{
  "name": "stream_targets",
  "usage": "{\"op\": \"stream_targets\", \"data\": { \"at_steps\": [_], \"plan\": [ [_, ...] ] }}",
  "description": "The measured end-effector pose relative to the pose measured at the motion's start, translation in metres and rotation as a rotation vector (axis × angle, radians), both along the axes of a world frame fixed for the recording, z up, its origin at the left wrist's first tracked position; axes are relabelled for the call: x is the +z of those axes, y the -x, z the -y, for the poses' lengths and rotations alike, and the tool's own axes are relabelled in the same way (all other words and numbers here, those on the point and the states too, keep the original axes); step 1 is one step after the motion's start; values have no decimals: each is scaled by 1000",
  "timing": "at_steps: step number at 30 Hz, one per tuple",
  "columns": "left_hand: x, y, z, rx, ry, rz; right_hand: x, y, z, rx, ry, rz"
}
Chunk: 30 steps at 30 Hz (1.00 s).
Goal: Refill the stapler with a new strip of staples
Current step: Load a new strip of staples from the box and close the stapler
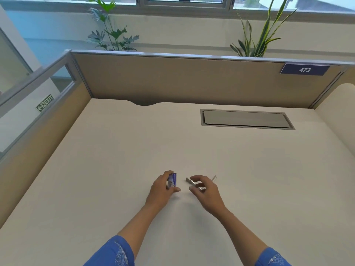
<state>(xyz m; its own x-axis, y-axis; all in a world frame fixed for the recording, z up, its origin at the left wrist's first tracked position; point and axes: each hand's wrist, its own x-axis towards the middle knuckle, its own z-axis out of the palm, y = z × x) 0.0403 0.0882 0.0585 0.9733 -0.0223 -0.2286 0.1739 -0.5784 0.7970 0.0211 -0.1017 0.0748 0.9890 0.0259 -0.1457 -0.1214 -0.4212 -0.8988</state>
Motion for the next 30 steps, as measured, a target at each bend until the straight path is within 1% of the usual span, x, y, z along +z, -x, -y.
{"op": "stream_targets", "data": {
  "at_steps": [2, 4, 7, 10, 16, 24, 30],
  "plan": [
    [10, 9, 2, -17, 94, 51, 11, -2, -11, -22, -75, -22],
    [18, 20, 2, -58, 132, 114, 20, -4, -21, -24, -130, -35],
    [27, 33, 0, -116, 80, 199, 29, -5, -31, -4, -150, -4],
    [31, 39, -7, -85, 49, 229, 34, -6, -39, 8, -150, -11],
    [35, 41, -22, -4, 40, 289, 45, -2, -43, 68, -326, -117],
    [49, 42, -16, -49, 49, 352, 55, 8, -40, 11, -368, -100],
    [59, 49, -3, -94, 8, 378, 62, 16, -25, 12, -387, -104]
  ]
}}
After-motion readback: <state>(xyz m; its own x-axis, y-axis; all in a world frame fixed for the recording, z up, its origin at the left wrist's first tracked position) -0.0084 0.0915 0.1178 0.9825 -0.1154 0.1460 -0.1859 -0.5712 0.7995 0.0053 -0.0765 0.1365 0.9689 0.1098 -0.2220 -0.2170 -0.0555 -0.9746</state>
